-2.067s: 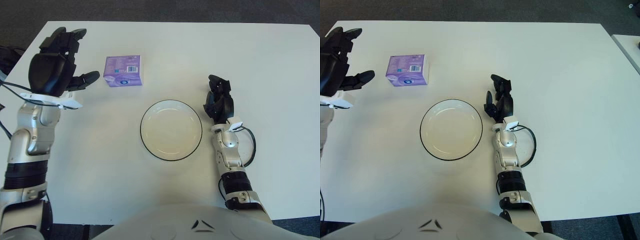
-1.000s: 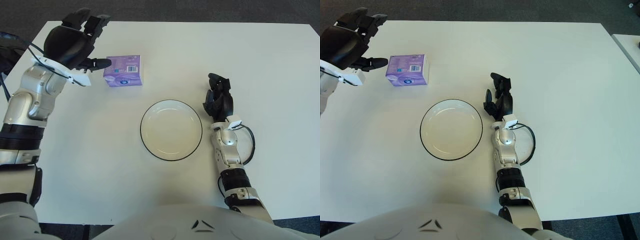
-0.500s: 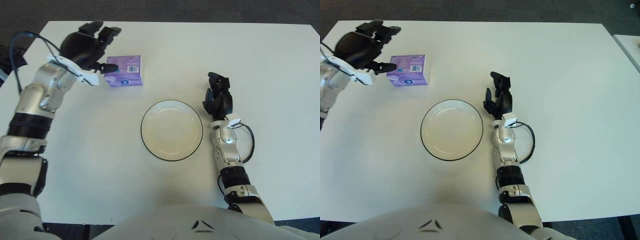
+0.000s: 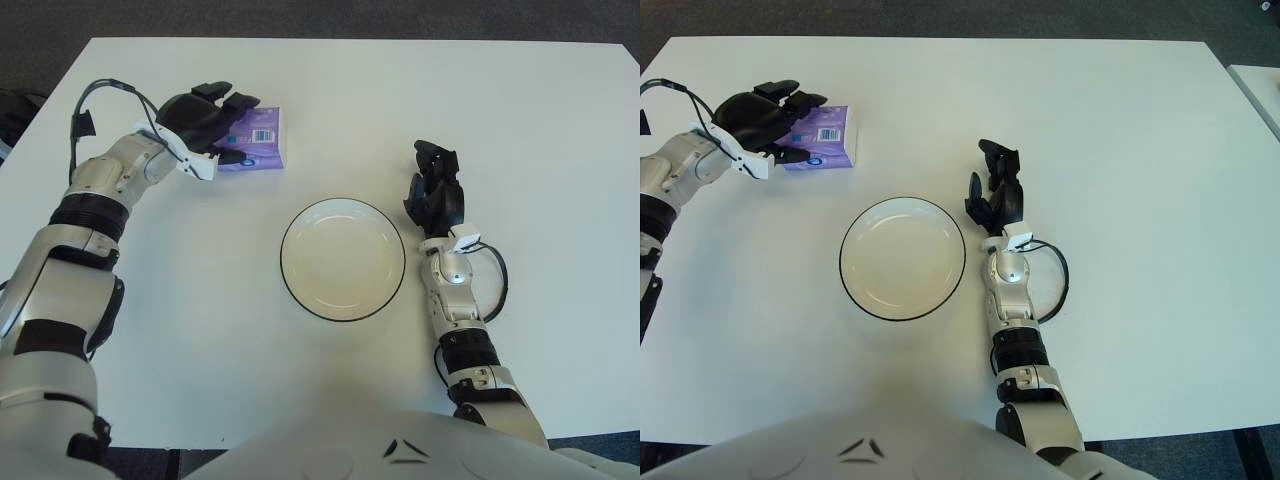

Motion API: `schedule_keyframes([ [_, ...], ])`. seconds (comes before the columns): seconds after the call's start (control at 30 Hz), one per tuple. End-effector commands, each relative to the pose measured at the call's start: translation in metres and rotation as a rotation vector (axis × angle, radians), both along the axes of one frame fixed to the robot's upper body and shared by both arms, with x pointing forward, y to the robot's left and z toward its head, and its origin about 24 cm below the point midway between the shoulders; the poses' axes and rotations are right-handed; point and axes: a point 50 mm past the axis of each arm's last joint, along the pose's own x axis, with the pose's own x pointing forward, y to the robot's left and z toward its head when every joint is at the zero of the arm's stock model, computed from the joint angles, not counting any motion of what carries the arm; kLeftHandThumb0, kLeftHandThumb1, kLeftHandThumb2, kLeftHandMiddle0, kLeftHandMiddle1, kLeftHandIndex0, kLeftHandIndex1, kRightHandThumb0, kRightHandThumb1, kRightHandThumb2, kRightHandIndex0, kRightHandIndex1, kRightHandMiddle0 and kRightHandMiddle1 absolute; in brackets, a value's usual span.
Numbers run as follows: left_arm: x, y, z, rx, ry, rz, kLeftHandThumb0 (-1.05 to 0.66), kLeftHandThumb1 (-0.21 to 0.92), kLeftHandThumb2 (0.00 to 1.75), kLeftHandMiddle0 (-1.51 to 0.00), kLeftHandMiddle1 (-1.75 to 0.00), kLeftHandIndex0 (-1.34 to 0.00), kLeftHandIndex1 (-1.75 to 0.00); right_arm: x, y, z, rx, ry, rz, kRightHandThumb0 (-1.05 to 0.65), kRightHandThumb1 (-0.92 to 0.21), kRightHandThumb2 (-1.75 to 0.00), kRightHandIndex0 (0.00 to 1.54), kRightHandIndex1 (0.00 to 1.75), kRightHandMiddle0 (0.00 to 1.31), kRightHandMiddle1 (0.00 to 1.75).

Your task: Put the tissue paper into the plate.

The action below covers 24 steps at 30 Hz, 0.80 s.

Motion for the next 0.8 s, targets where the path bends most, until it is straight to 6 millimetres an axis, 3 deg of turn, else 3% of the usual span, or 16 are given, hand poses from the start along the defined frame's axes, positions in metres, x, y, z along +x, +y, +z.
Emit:
schedule_keyframes([
  [0.0, 0.003, -0.001, 0.004, 0.023, 0.038, -0.005, -0.97, 0.92, 0.78, -0.23, -0.01, 0.00, -0.56, -0.016, -0.004, -0.040, 0.014, 0.189, -0.020, -0.50, -0.92, -0.68, 0.40, 0.42, 0.03, 1.09],
  [0.77, 0.015, -0.010, -0.017, 0.094, 0.107, 0.046, -1.02, 0.92, 0.68, -0.21, 0.00, 0.00, -0.50, -0.018, -0.007, -0.042, 0.021, 0.186, -0.042, -0.49, -0.92, -0.66, 0.40, 0.44, 0.04, 1.11],
])
